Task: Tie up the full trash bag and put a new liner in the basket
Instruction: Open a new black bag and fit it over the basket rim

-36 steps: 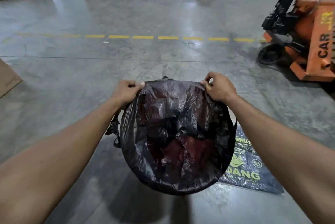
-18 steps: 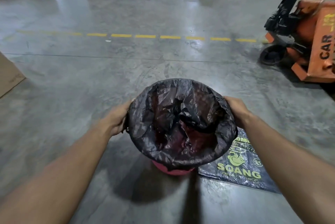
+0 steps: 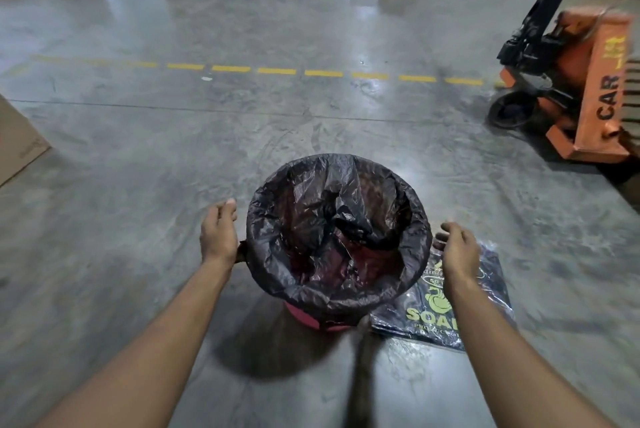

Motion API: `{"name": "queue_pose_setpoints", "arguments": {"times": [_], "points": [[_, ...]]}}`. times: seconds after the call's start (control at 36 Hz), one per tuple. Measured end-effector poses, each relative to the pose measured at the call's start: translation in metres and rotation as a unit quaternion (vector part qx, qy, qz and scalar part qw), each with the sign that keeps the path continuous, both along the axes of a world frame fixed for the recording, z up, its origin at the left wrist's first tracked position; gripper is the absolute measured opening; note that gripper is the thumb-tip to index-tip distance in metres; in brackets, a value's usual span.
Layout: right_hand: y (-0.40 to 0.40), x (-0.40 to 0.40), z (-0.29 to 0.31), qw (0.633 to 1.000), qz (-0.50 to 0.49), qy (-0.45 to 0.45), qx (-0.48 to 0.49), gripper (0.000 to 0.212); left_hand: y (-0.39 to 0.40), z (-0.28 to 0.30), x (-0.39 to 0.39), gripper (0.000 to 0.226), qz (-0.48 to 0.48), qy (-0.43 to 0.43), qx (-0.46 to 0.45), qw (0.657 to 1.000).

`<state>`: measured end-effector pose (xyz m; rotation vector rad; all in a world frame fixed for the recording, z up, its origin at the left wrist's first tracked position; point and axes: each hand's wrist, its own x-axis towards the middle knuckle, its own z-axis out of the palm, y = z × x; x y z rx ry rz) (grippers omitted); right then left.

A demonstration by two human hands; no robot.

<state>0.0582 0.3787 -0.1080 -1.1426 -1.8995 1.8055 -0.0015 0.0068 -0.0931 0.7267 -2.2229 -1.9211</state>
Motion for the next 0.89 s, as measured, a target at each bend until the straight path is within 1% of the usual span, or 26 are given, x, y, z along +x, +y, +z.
{"name": "queue_pose_setpoints", "arguments": {"times": [0.06, 0.11, 0.17, 0.22, 0.28, 0.33, 0.39, 0.47, 0.56, 0.67, 0.72, 0.81, 0.89], "points": [[-0.016, 0.011, 0.016, 0.998, 0.050, 0.030, -0.005, 0.054, 0.008, 0.009, 0.006, 0.050, -0.083, 0.006, 0.045, 0.996], [-0.034, 0.018, 0.022, 0.991, 0.129, 0.035, -0.016, 0.065, 0.021, 0.016, 0.015, 0.055, -0.148, 0.004, 0.065, 0.987], [-0.050, 0.023, 0.025, 0.988, 0.156, 0.022, -0.005, 0.061, 0.034, 0.019, 0.027, 0.063, -0.159, 0.001, 0.036, 0.987], [-0.054, 0.021, 0.030, 0.988, 0.149, -0.007, 0.028, 0.047, 0.042, 0.020, 0.038, 0.073, -0.128, -0.024, -0.032, 0.991], [-0.050, 0.017, 0.034, 0.987, 0.151, -0.031, 0.037, 0.039, 0.041, 0.017, 0.048, 0.078, -0.124, -0.043, -0.067, 0.989], [-0.043, 0.013, 0.034, 0.984, 0.169, -0.041, 0.034, 0.039, 0.038, 0.013, 0.053, 0.079, -0.131, -0.039, -0.086, 0.987], [-0.044, 0.016, 0.037, 0.981, 0.180, -0.047, 0.058, 0.040, 0.038, 0.018, 0.055, 0.078, -0.141, -0.033, -0.101, 0.984], [-0.049, 0.022, 0.038, 0.979, 0.164, -0.048, 0.112, 0.041, 0.040, 0.023, 0.050, 0.073, -0.149, -0.030, -0.118, 0.981], [-0.052, 0.025, 0.034, 0.979, 0.153, -0.049, 0.129, 0.040, 0.041, 0.024, 0.044, 0.070, -0.152, -0.036, -0.117, 0.981], [-0.049, 0.024, 0.032, 0.974, 0.160, -0.059, 0.151, 0.041, 0.042, 0.022, 0.045, 0.071, -0.151, -0.031, -0.106, 0.982], [-0.048, 0.024, 0.031, 0.971, 0.167, -0.057, 0.158, 0.042, 0.041, 0.020, 0.044, 0.074, -0.155, -0.011, -0.109, 0.982], [-0.048, 0.024, 0.031, 0.971, 0.171, -0.057, 0.158, 0.043, 0.042, 0.024, 0.046, 0.084, -0.169, 0.021, -0.109, 0.979], [-0.049, 0.024, 0.032, 0.972, 0.174, -0.052, 0.147, 0.045, 0.039, 0.022, 0.046, 0.080, -0.170, 0.023, -0.105, 0.980]]}}
